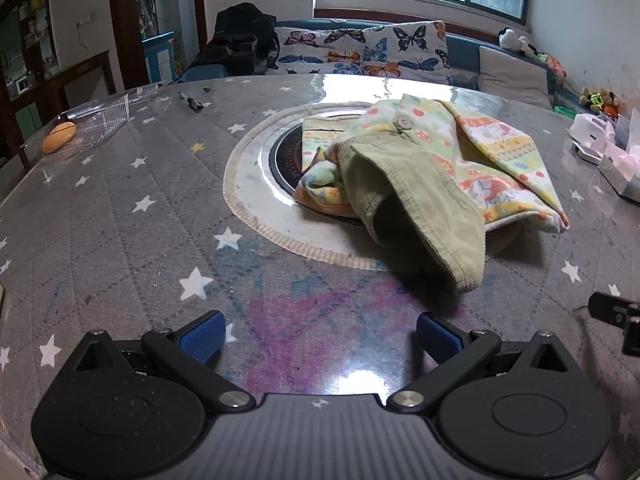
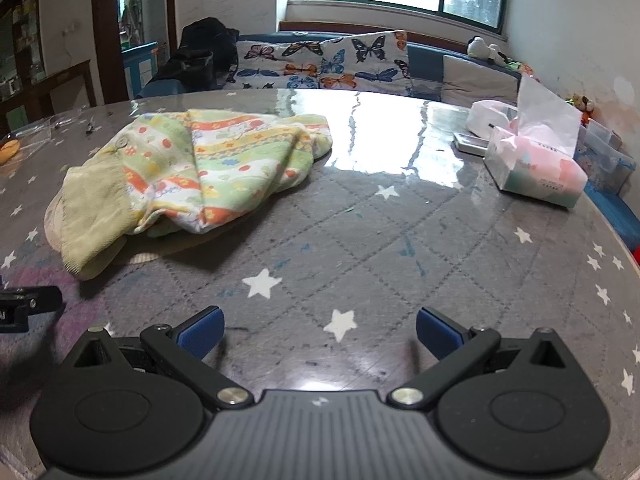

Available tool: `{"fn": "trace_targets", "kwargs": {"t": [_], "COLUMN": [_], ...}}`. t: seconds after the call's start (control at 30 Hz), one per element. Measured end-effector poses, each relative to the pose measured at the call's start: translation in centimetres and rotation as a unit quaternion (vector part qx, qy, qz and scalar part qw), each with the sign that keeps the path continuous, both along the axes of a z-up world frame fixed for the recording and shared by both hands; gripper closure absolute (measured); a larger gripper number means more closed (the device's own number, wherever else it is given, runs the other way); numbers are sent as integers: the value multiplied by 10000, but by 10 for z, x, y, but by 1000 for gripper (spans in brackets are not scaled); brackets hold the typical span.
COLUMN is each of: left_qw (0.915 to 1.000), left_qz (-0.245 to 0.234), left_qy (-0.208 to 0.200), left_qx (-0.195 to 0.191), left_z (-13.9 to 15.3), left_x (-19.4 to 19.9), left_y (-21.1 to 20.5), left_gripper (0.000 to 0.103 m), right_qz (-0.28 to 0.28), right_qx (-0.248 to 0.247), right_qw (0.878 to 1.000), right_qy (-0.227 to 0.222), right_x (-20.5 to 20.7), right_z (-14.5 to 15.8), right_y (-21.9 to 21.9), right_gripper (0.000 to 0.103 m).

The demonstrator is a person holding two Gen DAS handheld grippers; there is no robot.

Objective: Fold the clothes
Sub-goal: 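Move both tools toward the crumpled striped shirt on the table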

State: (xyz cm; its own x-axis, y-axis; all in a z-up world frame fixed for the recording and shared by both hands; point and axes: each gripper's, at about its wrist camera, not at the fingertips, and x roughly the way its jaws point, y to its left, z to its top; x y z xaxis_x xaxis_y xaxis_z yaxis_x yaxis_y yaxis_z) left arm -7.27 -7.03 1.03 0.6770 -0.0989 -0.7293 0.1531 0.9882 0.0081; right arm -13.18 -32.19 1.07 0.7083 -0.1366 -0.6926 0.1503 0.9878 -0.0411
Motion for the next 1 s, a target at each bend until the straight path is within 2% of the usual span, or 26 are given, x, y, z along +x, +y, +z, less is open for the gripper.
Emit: {"fn": "trace_targets", "kwargs": {"t": [0.4, 1.0], "left_qw": [10000, 9998], "left_qz": [-35, -120], "left_qy": [28, -4], "left_qx": [65, 172], "left_z": [0, 4], "left_x": [-3, -9], "left_y": [-4, -12], "left_gripper": [0, 0], "right_qz": [284, 484], "right_qx": [47, 59], "right_qw": [9994, 9986], "right_qy": [181, 203], "right_x": [-1, -5], "right_z": [-5, -2], "right_y": [16, 26], "right_gripper": [0, 0]}}
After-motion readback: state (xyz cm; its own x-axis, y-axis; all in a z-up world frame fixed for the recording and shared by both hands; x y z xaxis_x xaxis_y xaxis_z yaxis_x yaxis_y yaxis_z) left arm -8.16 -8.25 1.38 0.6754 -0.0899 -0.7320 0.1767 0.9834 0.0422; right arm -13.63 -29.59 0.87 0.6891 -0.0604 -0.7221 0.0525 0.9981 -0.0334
